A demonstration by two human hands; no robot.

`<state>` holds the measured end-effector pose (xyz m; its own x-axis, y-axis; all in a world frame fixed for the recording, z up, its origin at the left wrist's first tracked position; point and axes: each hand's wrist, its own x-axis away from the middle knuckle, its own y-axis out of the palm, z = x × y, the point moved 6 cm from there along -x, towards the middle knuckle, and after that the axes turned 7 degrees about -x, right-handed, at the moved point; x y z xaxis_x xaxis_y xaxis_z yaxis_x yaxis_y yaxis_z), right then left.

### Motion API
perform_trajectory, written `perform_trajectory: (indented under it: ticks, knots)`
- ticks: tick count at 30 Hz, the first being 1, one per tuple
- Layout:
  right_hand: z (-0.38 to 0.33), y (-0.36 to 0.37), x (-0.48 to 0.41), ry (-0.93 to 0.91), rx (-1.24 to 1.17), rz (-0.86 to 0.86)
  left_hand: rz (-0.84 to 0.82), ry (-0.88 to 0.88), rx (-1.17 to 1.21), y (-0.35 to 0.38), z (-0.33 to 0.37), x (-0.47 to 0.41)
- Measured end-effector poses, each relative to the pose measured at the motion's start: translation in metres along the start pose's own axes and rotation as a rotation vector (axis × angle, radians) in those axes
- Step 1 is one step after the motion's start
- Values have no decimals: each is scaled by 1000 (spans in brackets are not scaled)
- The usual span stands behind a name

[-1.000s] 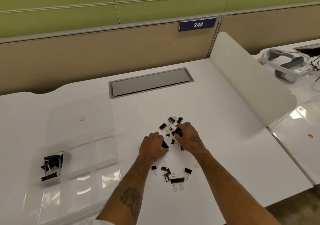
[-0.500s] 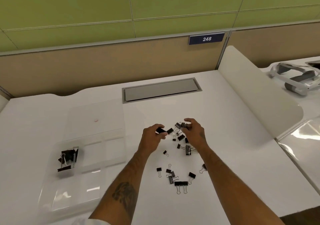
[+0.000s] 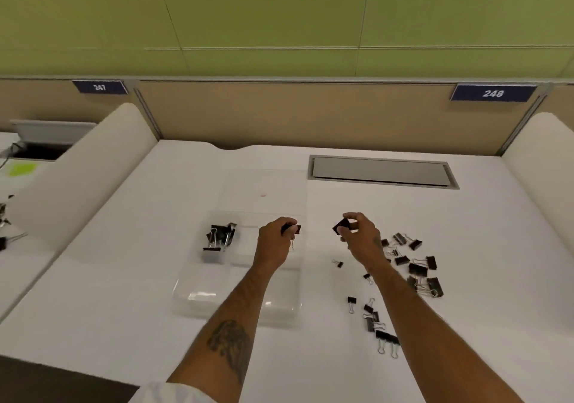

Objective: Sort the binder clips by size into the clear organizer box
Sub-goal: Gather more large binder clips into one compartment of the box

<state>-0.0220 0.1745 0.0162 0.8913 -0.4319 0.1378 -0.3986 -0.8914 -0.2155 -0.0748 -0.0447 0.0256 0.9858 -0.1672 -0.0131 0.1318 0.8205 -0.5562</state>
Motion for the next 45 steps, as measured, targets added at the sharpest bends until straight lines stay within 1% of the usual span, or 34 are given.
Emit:
perform_trajectory:
  ticks: [3, 9, 12, 16, 19, 22, 24, 27, 29, 30, 33, 35, 41, 42, 43, 45]
  knots:
    - [-9, 42, -1, 11, 27, -50, 58, -23, -34, -36, -28, -3]
    - [-24, 120, 4, 16, 59, -115, 104, -63, -38, -96, -76, -14]
    - [-30, 155, 8, 7, 112, -133, 105, -67, -36, -119, -97, -24]
    - [-31, 194, 9, 9, 182, -145, 64, -70, -40, -139, -119, -35]
    - [-24, 215, 11, 60, 210, -164, 43, -71, -60, -147, -132, -40]
    - [-18, 228, 13, 82, 307, -213, 20, -74, -53, -149, -139, -43]
    - [-18, 230, 13, 76, 356, -203, 6, -76, -43, -149, -141, -46]
    - [-25, 225, 8, 29, 480, -142, -31, -91, -11, -144, -141, -47]
    - [-31, 222, 5, 6, 385, -133, -65, -97, 39, -137, -138, -47]
    - [-34, 222, 4, 4, 300, -163, -86, -90, 62, -133, -135, -47]
    - [-38, 227, 6, 69, 78, -339, -179, -66, 117, -115, -126, -47]
    - [-37, 227, 6, 83, 76, -394, -223, -51, 124, -104, -123, -48]
    - [-26, 216, 3, 82, 106, -391, -330, -69, 43, -94, -121, -45]
    - [-24, 215, 1, 77, 117, -367, -314, -42, -18, -95, -122, -43]
    - [-23, 212, -1, 70, 140, -326, -278, 13, -132, -97, -123, -43]
    - [-23, 207, -7, 46, 223, -232, -224, 175, -453, -99, -124, -40]
